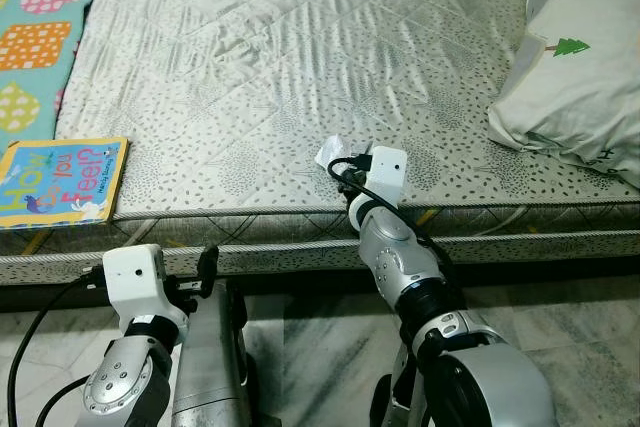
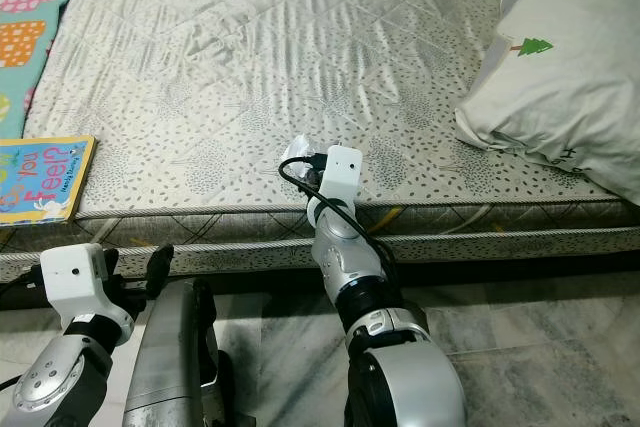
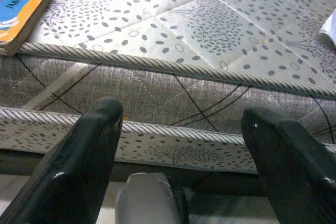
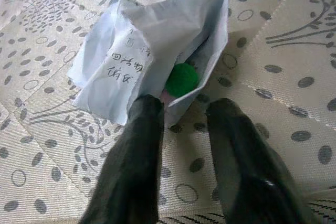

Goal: Clean up the room

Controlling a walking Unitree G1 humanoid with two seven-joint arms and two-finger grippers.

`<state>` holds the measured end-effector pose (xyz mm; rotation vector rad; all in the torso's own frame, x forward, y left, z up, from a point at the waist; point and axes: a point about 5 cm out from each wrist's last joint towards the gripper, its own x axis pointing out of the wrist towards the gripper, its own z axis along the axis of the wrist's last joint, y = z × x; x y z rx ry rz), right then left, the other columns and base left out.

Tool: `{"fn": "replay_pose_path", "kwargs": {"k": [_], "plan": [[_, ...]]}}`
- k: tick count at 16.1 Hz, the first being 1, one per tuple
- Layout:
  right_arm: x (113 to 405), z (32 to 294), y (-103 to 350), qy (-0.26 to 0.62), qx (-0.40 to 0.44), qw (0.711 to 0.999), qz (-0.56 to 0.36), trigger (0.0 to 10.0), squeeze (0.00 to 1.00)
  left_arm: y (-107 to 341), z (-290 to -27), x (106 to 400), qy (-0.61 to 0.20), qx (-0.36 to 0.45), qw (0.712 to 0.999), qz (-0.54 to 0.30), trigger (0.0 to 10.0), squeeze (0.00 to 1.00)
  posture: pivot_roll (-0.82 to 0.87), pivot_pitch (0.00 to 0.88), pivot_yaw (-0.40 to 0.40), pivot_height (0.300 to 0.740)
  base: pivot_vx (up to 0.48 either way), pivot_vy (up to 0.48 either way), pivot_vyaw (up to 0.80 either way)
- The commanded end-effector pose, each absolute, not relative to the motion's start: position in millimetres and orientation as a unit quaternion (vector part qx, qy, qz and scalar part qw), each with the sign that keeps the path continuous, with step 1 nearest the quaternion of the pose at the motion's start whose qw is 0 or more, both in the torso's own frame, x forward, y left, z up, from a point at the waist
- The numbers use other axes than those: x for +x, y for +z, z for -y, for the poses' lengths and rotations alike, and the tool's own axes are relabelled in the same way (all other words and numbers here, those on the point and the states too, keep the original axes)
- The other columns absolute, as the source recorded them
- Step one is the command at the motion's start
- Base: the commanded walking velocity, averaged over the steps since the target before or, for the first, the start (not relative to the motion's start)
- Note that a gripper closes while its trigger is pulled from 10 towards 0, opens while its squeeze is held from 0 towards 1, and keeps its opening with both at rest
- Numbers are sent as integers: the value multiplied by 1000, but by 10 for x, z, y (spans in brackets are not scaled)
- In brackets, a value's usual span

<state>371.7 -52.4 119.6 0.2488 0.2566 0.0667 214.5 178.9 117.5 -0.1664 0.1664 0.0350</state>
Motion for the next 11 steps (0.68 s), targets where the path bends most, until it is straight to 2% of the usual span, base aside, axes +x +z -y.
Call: {"fn": "replay_pose_path", "kwargs": {"k": [1,11], "plan": [[3586,-135,1377,103,162,973,-130,0,0,1128,-1817,2119,23,-77,992,-94,10000,0,131,239,-33,506,0,0,0],[3605,-99,1379,95,163,974,-127,0,0,1124,-1813,2140,24,-77,992,-92,10000,0,127,235,-37,506,0,0,0]]}}
